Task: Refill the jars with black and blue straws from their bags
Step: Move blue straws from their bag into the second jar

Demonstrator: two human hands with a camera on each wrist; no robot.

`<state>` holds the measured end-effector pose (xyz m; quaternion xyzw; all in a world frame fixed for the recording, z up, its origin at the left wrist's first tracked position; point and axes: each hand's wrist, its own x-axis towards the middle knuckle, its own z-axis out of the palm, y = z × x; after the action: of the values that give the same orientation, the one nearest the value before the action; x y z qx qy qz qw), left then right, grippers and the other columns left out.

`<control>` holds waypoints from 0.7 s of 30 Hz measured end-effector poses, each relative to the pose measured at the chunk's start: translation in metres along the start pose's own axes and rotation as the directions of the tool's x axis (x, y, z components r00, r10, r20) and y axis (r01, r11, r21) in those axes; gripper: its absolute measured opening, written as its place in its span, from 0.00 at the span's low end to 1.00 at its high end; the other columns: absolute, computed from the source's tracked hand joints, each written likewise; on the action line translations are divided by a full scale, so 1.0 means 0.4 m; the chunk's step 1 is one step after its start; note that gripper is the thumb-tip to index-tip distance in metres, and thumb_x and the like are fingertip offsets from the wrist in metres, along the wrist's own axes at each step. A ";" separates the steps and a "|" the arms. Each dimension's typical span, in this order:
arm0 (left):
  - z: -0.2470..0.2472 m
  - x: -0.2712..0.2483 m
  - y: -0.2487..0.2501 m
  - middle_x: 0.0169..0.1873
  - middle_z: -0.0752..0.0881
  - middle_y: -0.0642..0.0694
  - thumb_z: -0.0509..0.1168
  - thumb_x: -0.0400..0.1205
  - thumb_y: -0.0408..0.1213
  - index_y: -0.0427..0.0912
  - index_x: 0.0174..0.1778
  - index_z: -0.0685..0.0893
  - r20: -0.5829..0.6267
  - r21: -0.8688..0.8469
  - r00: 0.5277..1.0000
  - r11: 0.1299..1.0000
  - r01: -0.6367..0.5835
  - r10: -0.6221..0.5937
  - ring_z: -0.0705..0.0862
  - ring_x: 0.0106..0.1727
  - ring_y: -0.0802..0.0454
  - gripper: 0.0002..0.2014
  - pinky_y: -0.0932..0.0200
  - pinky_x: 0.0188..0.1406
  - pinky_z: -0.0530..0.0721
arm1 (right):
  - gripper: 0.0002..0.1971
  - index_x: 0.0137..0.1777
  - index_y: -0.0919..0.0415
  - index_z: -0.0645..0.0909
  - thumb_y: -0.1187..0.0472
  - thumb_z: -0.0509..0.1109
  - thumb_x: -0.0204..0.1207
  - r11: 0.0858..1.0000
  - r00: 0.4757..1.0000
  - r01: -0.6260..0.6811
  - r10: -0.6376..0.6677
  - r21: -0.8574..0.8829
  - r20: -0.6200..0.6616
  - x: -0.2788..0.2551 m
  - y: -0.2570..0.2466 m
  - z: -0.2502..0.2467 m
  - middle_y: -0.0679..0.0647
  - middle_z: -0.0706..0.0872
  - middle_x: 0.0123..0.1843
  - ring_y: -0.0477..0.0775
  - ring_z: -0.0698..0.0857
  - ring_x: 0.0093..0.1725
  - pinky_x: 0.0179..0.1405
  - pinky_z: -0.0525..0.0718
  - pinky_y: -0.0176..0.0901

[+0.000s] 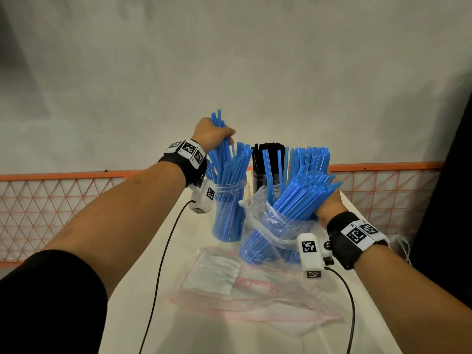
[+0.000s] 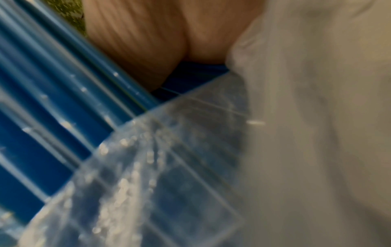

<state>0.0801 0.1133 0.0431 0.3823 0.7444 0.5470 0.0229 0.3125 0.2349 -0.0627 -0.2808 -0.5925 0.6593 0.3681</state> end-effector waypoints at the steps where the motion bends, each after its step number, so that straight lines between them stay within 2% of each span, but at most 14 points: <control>1: 0.004 -0.003 -0.006 0.34 0.91 0.40 0.72 0.79 0.35 0.37 0.32 0.85 0.081 0.086 0.996 0.996 0.016 -0.023 0.84 0.35 0.49 0.10 0.58 0.35 0.82 | 0.11 0.46 0.59 0.77 0.63 0.56 0.86 0.999 1.000 0.014 -0.014 -0.046 0.011 0.002 0.005 -0.004 0.72 0.81 0.64 0.62 0.84 0.52 0.49 0.83 0.52; 2: 0.006 -0.006 -0.011 0.37 0.91 0.39 0.72 0.78 0.36 0.36 0.33 0.86 0.122 0.153 0.992 0.988 0.019 -0.038 0.84 0.36 0.48 0.10 0.55 0.38 0.83 | 0.09 0.51 0.61 0.79 0.66 0.57 0.85 0.996 0.999 0.031 -0.029 -0.080 0.021 0.003 0.010 -0.006 0.73 0.79 0.66 0.65 0.82 0.58 0.56 0.82 0.54; 3: 0.007 -0.005 -0.011 0.38 0.91 0.39 0.74 0.77 0.36 0.37 0.33 0.87 0.099 0.184 0.995 0.983 0.006 -0.025 0.85 0.36 0.48 0.08 0.54 0.39 0.83 | 0.09 0.56 0.65 0.79 0.69 0.57 0.84 0.993 0.998 0.050 -0.048 -0.105 0.027 0.005 0.012 -0.007 0.73 0.78 0.68 0.67 0.81 0.62 0.61 0.79 0.55; 4: 0.004 -0.003 -0.006 0.36 0.90 0.41 0.75 0.75 0.35 0.40 0.34 0.86 0.031 0.177 0.999 0.984 -0.017 0.012 0.86 0.36 0.49 0.06 0.54 0.40 0.84 | 0.08 0.55 0.65 0.79 0.69 0.58 0.84 0.991 0.999 0.050 -0.047 -0.125 0.028 0.006 0.011 -0.005 0.73 0.78 0.67 0.68 0.80 0.63 0.64 0.78 0.57; 6: -0.005 0.006 0.006 0.35 0.90 0.40 0.77 0.72 0.32 0.43 0.41 0.83 -0.101 0.127 0.991 0.989 -0.079 0.092 0.89 0.37 0.47 0.09 0.55 0.41 0.86 | 0.11 0.41 0.59 0.77 0.65 0.58 0.85 0.991 1.000 0.018 -0.015 -0.134 0.025 0.003 0.002 -0.001 0.72 0.82 0.59 0.72 0.79 0.64 0.67 0.77 0.65; 8: -0.005 0.004 0.008 0.37 0.91 0.41 0.77 0.74 0.35 0.43 0.47 0.83 -0.010 0.289 0.993 0.951 -0.109 0.117 0.90 0.41 0.46 0.11 0.56 0.43 0.86 | 0.12 0.40 0.61 0.77 0.64 0.58 0.85 0.994 1.000 0.006 -0.005 -0.111 0.009 0.003 -0.002 0.002 0.71 0.83 0.56 0.74 0.79 0.64 0.66 0.77 0.67; 10: 0.002 -0.007 0.001 0.41 0.89 0.46 0.74 0.78 0.43 0.42 0.48 0.86 0.136 0.530 0.987 0.835 -0.145 0.086 0.88 0.46 0.48 0.10 0.58 0.42 0.82 | 0.10 0.58 0.71 0.78 0.67 0.58 0.84 0.989 1.000 0.031 -0.029 -0.147 0.012 0.002 0.009 -0.006 0.73 0.80 0.63 0.74 0.78 0.66 0.63 0.79 0.61; 11: 0.003 -0.011 0.000 0.43 0.88 0.47 0.72 0.80 0.49 0.42 0.47 0.86 0.155 0.568 0.984 0.807 -0.159 0.085 0.86 0.46 0.50 0.13 0.60 0.41 0.80 | 0.14 0.66 0.74 0.74 0.70 0.58 0.83 0.984 0.999 0.050 -0.050 -0.174 0.008 0.004 0.018 -0.011 0.73 0.78 0.67 0.73 0.78 0.67 0.60 0.79 0.57; 13: -0.011 -0.015 0.011 0.42 0.86 0.51 0.68 0.80 0.59 0.44 0.48 0.85 0.093 0.496 0.986 0.852 -0.167 0.140 0.83 0.41 0.55 0.20 0.63 0.36 0.77 | 0.19 0.72 0.75 0.68 0.74 0.58 0.82 0.971 0.995 0.096 -0.095 -0.219 0.013 0.004 0.026 -0.020 0.72 0.76 0.70 0.72 0.77 0.68 0.56 0.78 0.52; 15: -0.047 -0.020 0.022 0.39 0.84 0.53 0.64 0.81 0.62 0.43 0.46 0.84 -0.109 0.326 0.971 0.931 -0.166 0.211 0.80 0.38 0.58 0.22 0.62 0.36 0.75 | 0.19 0.72 0.75 0.69 0.75 0.58 0.81 0.963 0.992 0.127 -0.124 -0.238 0.027 0.005 0.027 -0.024 0.72 0.76 0.69 0.70 0.79 0.66 0.55 0.78 0.50; 16: -0.070 -0.022 0.014 0.38 0.84 0.52 0.62 0.82 0.58 0.43 0.44 0.84 -0.202 0.226 0.954 0.958 -0.174 0.221 0.80 0.37 0.55 0.20 0.59 0.38 0.76 | 0.19 0.72 0.75 0.70 0.76 0.58 0.81 0.959 0.990 0.142 -0.138 -0.247 0.031 0.005 0.026 -0.022 0.72 0.77 0.69 0.69 0.80 0.64 0.54 0.78 0.49; 18: -0.113 -0.037 -0.030 0.36 0.82 0.48 0.60 0.83 0.43 0.44 0.39 0.82 -0.354 0.064 0.915 0.982 -0.180 0.191 0.79 0.40 0.48 0.11 0.54 0.44 0.76 | 0.18 0.70 0.76 0.71 0.77 0.59 0.81 0.959 0.988 0.151 -0.149 -0.241 0.025 0.001 0.022 -0.019 0.73 0.78 0.68 0.70 0.80 0.63 0.53 0.78 0.49; 20: -0.148 -0.069 -0.101 0.35 0.80 0.45 0.57 0.80 0.33 0.46 0.37 0.80 -0.430 -0.044 0.902 0.996 -0.076 0.050 0.78 0.43 0.47 0.09 0.54 0.41 0.76 | 0.17 0.69 0.75 0.72 0.76 0.59 0.81 0.971 0.990 0.141 -0.139 -0.194 0.026 0.000 0.022 -0.017 0.72 0.79 0.66 0.70 0.80 0.63 0.54 0.78 0.49; 21: -0.159 -0.090 -0.137 0.35 0.80 0.44 0.56 0.80 0.31 0.46 0.38 0.79 -0.405 -0.090 0.913 0.996 0.006 -0.043 0.79 0.45 0.46 0.09 0.55 0.40 0.76 | 0.15 0.67 0.72 0.74 0.75 0.59 0.81 0.975 0.990 0.138 -0.134 -0.176 0.031 -0.001 0.019 -0.014 0.70 0.81 0.64 0.68 0.81 0.61 0.55 0.78 0.50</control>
<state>0.0470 0.0353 0.0094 0.2494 0.7131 0.6461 -0.1090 0.3161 0.2378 -0.0710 -0.2650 -0.6703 0.5796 0.3802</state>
